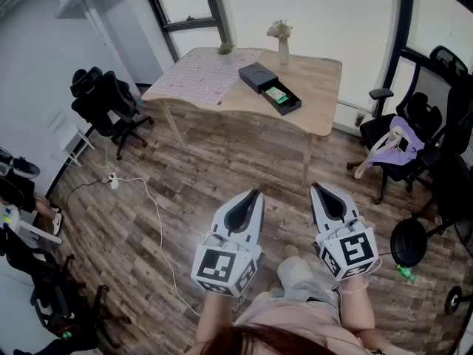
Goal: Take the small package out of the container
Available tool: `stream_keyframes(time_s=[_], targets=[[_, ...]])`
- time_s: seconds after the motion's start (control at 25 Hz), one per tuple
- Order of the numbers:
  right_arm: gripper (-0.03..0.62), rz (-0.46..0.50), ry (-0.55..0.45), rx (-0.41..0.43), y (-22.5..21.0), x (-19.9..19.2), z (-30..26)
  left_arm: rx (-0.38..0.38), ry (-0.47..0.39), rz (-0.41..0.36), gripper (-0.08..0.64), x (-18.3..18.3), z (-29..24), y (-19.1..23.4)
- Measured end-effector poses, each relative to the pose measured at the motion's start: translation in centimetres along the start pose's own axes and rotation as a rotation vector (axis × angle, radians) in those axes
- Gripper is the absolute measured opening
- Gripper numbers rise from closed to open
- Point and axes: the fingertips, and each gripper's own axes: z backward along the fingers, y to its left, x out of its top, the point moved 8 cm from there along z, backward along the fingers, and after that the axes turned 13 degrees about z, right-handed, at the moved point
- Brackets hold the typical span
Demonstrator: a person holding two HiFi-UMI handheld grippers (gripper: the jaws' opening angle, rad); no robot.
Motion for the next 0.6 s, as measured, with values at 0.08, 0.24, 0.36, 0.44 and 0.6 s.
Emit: stream_keyframes(time_s=[0.08, 0.24, 0.36, 0.44, 0.6], targets=[[0.0, 0.006, 0.005, -0.001, 0.4, 0.2, 0.3, -0.001, -0.005, -0.004, 0.021, 0.2, 0.5, -0.3], [0.0, -0.005, 0.009, 0.003, 1.1, 0.8, 0.5, -0.008, -0.014, 0.011, 0.021, 0.5, 1.1, -0.2], [0.0, -0.024, 0.004, 0.018, 1.3, 0.7, 0.4, -0.012, -0.015, 0.019, 0.021, 0.5, 0.8, -0.1], [0.0, -0.034, 0.011, 0.02, 0.9, 0.6, 0.2, -0.016, -0.013, 0.018, 0.021, 0.5, 0.1, -0.1], [0.0, -0.044, 0.027, 0.018, 0.0, -0.1, -1.0, -0.023, -0.007, 0.016, 0.022, 0.7, -1.7, 0.2]])
